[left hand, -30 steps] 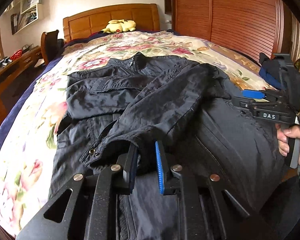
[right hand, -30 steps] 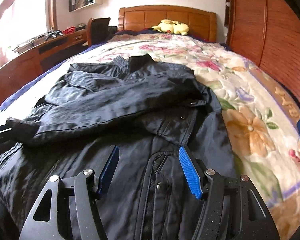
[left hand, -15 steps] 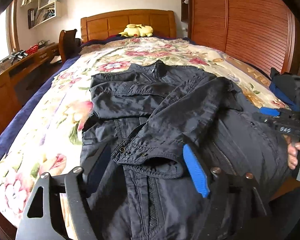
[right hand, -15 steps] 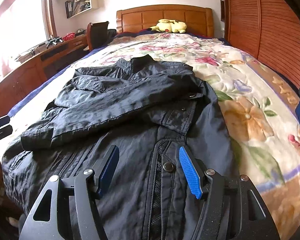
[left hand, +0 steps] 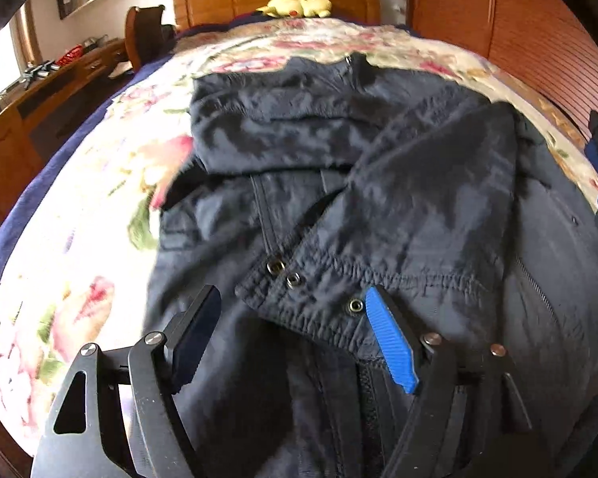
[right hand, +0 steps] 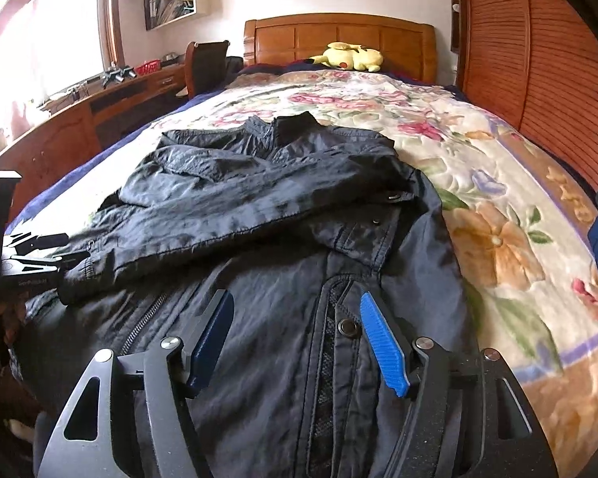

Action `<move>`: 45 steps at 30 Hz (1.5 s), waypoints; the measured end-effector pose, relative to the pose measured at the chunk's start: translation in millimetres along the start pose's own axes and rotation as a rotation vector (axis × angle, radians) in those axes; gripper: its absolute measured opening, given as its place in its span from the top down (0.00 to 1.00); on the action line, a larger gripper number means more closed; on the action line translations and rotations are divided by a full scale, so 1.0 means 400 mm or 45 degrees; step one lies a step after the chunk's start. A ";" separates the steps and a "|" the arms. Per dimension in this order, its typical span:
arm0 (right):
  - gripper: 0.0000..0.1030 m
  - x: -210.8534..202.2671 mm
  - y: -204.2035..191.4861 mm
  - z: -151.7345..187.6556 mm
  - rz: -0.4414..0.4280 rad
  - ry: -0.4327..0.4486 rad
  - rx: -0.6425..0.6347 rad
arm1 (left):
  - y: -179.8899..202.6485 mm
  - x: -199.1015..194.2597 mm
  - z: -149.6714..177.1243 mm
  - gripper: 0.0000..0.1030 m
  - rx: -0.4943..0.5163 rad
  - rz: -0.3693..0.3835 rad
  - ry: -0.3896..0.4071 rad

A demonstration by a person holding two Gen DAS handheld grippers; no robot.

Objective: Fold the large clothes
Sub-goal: 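Move the left gripper to the jacket side edge near the snap buttons, then grasp the jacket side edge with the left gripper and fold it over the body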

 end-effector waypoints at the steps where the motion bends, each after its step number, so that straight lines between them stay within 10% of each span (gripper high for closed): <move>1: 0.33 0.000 0.000 0.001 0.002 -0.001 -0.002 | 0.002 0.002 0.003 0.26 0.005 0.001 -0.003; 12: 0.32 0.007 -0.005 0.002 0.011 -0.016 -0.023 | 0.006 0.011 0.013 0.53 -0.006 0.148 -0.050; 22: 0.32 0.009 0.012 0.006 0.029 -0.028 -0.038 | -0.006 -0.070 -0.015 0.95 0.032 0.026 0.118; 45: 0.32 -0.017 0.034 0.035 0.053 -0.042 -0.080 | -0.093 -0.075 -0.100 0.93 -0.054 -0.076 0.194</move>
Point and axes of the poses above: each gripper's, at about its wrist camera, not at the fingertips, and x roughly the way its jaws point, y to its right, z to its underside, the point moved 1 cm from there along x, roughly the way its jaws point, and after that the axes turned 14 degrees about -z, right-handed, at the moved point
